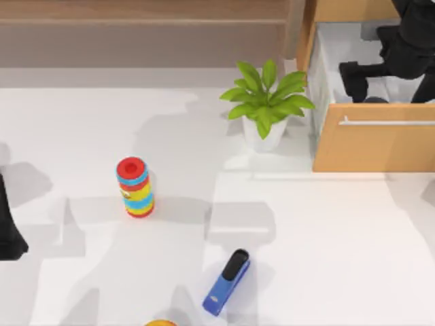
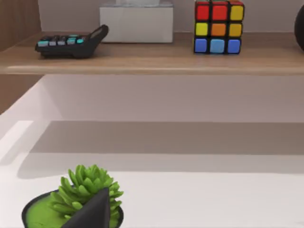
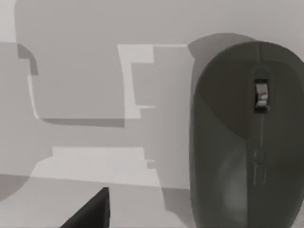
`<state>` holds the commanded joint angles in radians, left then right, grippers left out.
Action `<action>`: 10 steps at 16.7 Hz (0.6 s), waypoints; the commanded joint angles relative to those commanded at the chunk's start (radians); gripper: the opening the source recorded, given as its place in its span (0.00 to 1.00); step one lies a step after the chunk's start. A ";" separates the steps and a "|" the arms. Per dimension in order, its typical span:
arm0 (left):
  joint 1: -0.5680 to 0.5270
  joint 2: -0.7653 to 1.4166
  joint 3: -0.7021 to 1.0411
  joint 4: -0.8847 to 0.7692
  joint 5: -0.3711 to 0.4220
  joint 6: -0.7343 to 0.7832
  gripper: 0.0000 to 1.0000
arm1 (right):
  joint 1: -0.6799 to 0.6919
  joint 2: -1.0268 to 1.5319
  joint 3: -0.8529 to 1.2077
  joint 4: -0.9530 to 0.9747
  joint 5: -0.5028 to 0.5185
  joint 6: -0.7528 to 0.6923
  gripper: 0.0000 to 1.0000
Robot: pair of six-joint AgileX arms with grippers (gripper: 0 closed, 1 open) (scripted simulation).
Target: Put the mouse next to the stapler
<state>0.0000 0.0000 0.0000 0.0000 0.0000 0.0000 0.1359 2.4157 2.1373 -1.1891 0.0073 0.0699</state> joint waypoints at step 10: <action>0.000 0.000 0.000 0.000 0.000 0.000 1.00 | -0.010 -0.056 0.034 -0.093 0.003 -0.012 1.00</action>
<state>0.0000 0.0000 0.0000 0.0000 0.0000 0.0000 0.1259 2.3592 2.1713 -1.2819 0.0099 0.0582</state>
